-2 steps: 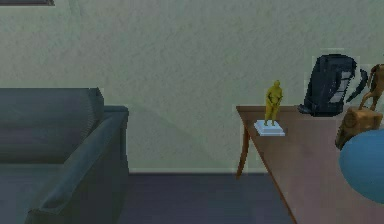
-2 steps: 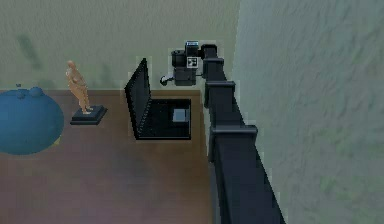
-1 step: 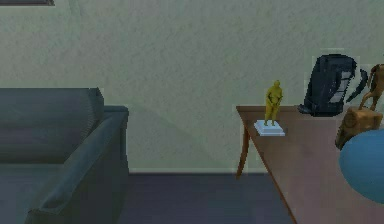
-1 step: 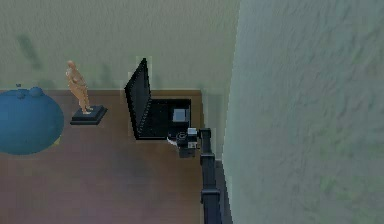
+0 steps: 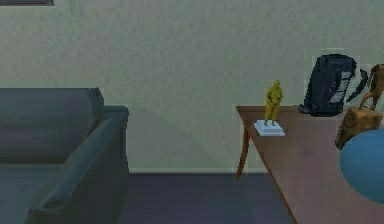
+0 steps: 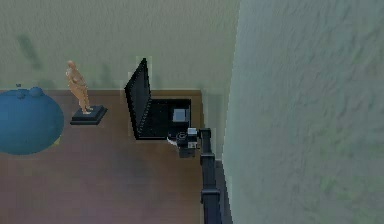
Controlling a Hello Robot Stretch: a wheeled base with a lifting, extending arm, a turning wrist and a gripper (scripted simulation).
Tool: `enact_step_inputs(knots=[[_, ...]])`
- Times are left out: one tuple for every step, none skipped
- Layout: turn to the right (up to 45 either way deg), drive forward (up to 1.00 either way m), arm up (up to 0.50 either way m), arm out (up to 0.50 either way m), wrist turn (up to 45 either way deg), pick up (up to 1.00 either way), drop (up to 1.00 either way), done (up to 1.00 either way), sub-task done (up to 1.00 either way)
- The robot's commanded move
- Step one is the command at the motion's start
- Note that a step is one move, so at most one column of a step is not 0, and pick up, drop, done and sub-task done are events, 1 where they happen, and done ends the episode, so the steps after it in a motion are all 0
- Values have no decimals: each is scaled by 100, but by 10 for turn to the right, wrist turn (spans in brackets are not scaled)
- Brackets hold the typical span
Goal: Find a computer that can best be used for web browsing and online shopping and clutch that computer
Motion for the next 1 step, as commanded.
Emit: enact_step_inputs(knots=[[0, 0, 10, 0, 0, 0, 0, 0, 0]])
